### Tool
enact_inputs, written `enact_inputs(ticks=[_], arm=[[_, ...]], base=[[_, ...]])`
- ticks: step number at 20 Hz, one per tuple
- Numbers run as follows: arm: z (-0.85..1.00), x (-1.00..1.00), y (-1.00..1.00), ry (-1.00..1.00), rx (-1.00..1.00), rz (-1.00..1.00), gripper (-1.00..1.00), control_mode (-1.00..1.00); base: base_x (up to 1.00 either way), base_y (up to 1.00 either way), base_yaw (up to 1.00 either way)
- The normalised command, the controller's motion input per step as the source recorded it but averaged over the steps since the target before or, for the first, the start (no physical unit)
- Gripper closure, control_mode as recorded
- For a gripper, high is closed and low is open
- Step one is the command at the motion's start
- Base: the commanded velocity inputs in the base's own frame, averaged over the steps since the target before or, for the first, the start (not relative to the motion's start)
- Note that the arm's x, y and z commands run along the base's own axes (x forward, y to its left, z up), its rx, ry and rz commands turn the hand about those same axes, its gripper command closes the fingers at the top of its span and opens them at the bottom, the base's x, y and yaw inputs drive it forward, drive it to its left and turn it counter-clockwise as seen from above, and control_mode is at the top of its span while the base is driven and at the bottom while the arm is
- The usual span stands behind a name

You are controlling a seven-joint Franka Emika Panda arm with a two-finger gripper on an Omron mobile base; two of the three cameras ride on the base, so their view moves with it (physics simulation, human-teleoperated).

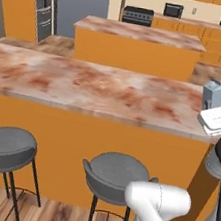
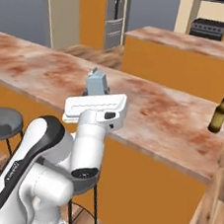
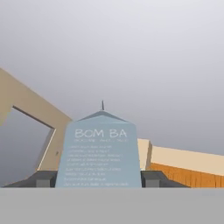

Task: Move the drinks to the dining counter.

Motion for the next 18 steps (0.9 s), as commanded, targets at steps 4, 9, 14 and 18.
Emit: enact_inputs(ticks=[4, 9, 14, 18], arm=[[0.0, 0.0, 0.0, 0.0, 0.0, 0.0, 1.0, 1.0], [0.0, 0.0, 0.0, 0.0, 0.0, 0.0, 1.0, 1.0], [0.0, 0.0, 0.0, 0.0, 0.0, 0.0, 1.0, 1.0], [0.0, 0.0, 0.0, 0.0, 0.0, 0.0, 1.0, 1.0]], base=[[1.0, -0.91, 0.49], [1.0, -0.92, 0.43], [1.0, -0.23, 0.14], [0.97, 0.0, 0.0]])
